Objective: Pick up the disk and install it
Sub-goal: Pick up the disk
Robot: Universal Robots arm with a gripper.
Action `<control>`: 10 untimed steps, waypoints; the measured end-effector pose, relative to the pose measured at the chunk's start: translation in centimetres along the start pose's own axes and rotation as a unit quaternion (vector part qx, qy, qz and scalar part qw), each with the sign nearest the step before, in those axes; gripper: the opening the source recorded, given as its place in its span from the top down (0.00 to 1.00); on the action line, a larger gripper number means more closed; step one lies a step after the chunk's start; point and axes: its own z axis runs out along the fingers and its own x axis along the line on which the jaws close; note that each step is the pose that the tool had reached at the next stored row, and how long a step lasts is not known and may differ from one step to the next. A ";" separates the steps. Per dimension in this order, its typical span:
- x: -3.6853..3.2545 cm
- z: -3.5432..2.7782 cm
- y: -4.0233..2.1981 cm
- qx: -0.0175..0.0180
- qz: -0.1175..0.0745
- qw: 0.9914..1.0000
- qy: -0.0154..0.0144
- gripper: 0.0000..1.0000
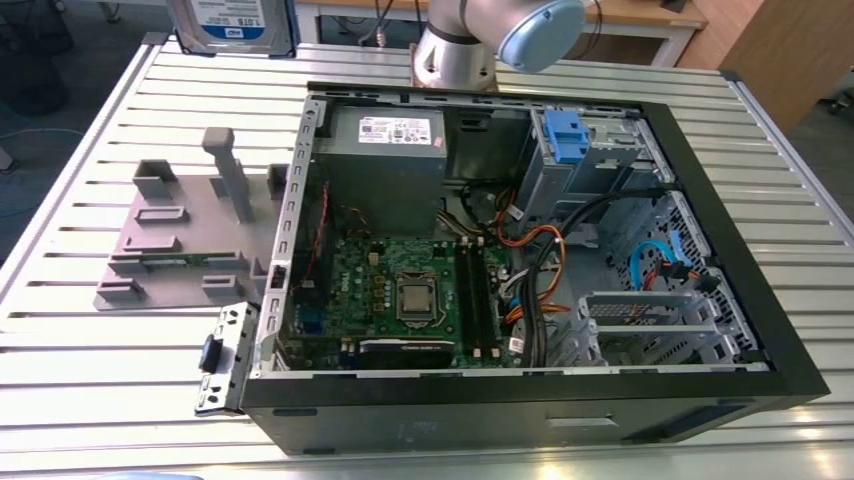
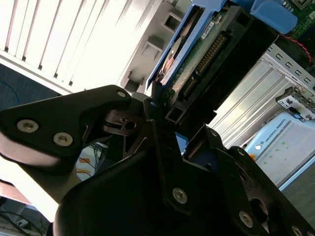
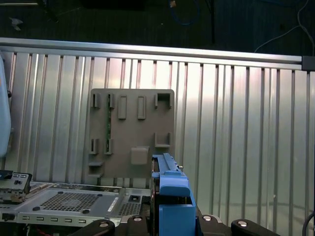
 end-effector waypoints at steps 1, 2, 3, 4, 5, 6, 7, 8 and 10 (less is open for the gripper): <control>0.00 0.00 -0.07 0.000 0.000 1.000 0.000 0.63; 0.00 -0.01 -0.13 0.000 0.000 1.000 0.000 0.63; 0.01 -0.01 -0.20 0.000 0.000 1.000 0.000 0.63; 0.01 -0.01 -0.27 0.000 0.000 1.000 0.000 0.63; 0.02 -0.01 -0.33 0.000 0.000 1.000 0.000 0.63; 0.02 -0.02 -0.40 0.000 0.000 1.000 0.000 0.63; 0.02 -0.02 -0.47 0.000 0.000 1.000 0.000 0.63; 0.02 -0.02 -0.53 0.000 0.000 1.000 0.000 0.63; 0.03 -0.03 -0.67 0.000 0.000 1.000 0.000 0.63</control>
